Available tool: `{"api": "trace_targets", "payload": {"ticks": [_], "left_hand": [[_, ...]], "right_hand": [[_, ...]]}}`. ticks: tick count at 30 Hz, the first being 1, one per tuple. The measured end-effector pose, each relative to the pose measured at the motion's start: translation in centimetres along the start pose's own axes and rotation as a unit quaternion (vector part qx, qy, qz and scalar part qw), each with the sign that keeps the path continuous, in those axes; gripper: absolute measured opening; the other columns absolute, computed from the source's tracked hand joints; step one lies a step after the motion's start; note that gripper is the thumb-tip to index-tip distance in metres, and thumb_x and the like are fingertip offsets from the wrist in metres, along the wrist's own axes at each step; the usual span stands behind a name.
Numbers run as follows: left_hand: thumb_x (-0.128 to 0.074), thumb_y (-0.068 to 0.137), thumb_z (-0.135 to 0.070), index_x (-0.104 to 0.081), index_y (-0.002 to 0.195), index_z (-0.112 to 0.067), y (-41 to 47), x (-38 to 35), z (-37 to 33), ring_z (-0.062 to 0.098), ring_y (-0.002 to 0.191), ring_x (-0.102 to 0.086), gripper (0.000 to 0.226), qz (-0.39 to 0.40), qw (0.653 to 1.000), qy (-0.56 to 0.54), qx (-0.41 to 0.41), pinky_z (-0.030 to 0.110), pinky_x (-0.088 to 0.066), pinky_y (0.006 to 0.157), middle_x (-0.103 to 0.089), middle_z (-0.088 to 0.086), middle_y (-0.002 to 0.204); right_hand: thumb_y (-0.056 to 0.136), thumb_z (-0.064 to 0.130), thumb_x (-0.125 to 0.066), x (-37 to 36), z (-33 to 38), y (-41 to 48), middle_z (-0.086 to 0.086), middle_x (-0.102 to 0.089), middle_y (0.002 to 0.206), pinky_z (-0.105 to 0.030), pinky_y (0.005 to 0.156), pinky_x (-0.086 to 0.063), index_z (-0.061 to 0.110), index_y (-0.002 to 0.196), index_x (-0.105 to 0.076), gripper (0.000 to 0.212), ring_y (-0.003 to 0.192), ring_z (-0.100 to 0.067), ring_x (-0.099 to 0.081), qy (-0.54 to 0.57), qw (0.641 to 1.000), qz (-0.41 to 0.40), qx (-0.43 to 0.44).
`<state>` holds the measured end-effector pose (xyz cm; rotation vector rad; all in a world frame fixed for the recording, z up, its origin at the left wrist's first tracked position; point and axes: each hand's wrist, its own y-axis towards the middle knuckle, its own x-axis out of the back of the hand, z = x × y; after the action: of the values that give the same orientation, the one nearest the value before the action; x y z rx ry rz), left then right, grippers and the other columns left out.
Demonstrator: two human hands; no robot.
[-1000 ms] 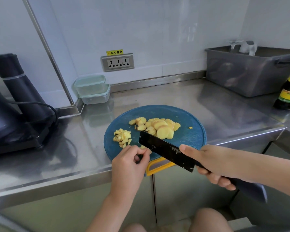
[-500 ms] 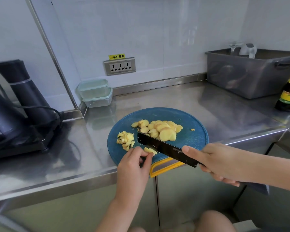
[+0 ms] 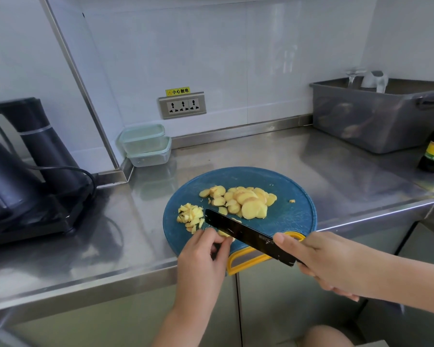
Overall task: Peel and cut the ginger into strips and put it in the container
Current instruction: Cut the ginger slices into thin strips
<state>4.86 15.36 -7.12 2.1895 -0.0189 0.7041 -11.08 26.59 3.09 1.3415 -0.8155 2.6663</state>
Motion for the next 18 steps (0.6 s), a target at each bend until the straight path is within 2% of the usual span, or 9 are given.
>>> {"api": "trace_targets", "payload": {"ticks": [2, 5, 7, 12, 18], "left_hand": [[-0.08, 0.072, -0.01, -0.055, 0.064, -0.015, -0.01, 0.01, 0.0, 0.002, 0.054, -0.042, 0.026, 0.0, 1.0, -0.003, -0.001, 0.012, -0.037, 0.049, -0.043, -0.017, 0.064], [-0.08, 0.072, -0.009, -0.053, 0.064, -0.016, 0.01, 0.01, -0.03, 0.002, 0.054, -0.042, 0.029, -0.004, 1.0, -0.011, 0.003, 0.012, -0.036, 0.048, -0.043, -0.017, 0.064], [-0.08, 0.072, -0.009, -0.053, 0.063, -0.016, -0.02, -0.03, -0.03, 0.0, 0.053, -0.042, 0.029, -0.005, 1.0, -0.016, 0.006, 0.011, -0.036, 0.048, -0.045, -0.016, 0.064], [-0.08, 0.072, -0.009, -0.056, 0.064, -0.016, -0.02, 0.06, -0.05, -0.002, 0.053, -0.042, 0.026, 0.002, 1.0, -0.014, 0.006, 0.006, -0.034, 0.051, -0.045, -0.017, 0.065], [-0.078, 0.075, -0.012, -0.062, 0.071, -0.017, 0.06, 0.23, -0.26, -0.002, 0.057, -0.044, 0.017, 0.003, 1.0, -0.021, 0.016, 0.005, -0.033, 0.052, -0.04, -0.023, 0.062]], "right_hand": [[0.089, 0.067, -0.02, -0.23, -0.03, -0.05, 0.0, -0.031, 0.055, -0.013, 0.038, -0.026, 0.016, 0.061, -0.035, 0.059, 0.032, -0.008, -0.03, -0.02, 1.0, -0.016, 0.018], [0.077, 0.072, -0.013, -0.62, -0.07, -0.14, -0.002, -0.032, 0.061, -0.017, 0.051, -0.03, 0.014, 0.065, -0.033, 0.063, 0.047, -0.01, -0.031, -0.05, 0.997, -0.045, 0.031], [0.075, 0.072, -0.011, -0.73, -0.15, -0.15, -0.003, -0.033, 0.064, -0.02, 0.055, -0.032, 0.013, 0.067, -0.035, 0.064, 0.053, -0.012, -0.033, -0.059, 0.996, -0.053, 0.032], [0.088, 0.067, -0.018, -0.79, -0.22, 0.02, -0.002, -0.033, 0.062, -0.015, 0.047, -0.029, 0.015, 0.068, -0.038, 0.06, 0.048, -0.011, -0.032, -0.056, 0.997, -0.044, 0.013], [0.087, 0.068, -0.017, -0.63, -0.25, 0.22, -0.001, -0.031, 0.058, -0.016, 0.044, -0.026, 0.016, 0.064, -0.032, 0.059, 0.041, -0.009, -0.027, -0.068, 0.997, -0.036, 0.025]]}}
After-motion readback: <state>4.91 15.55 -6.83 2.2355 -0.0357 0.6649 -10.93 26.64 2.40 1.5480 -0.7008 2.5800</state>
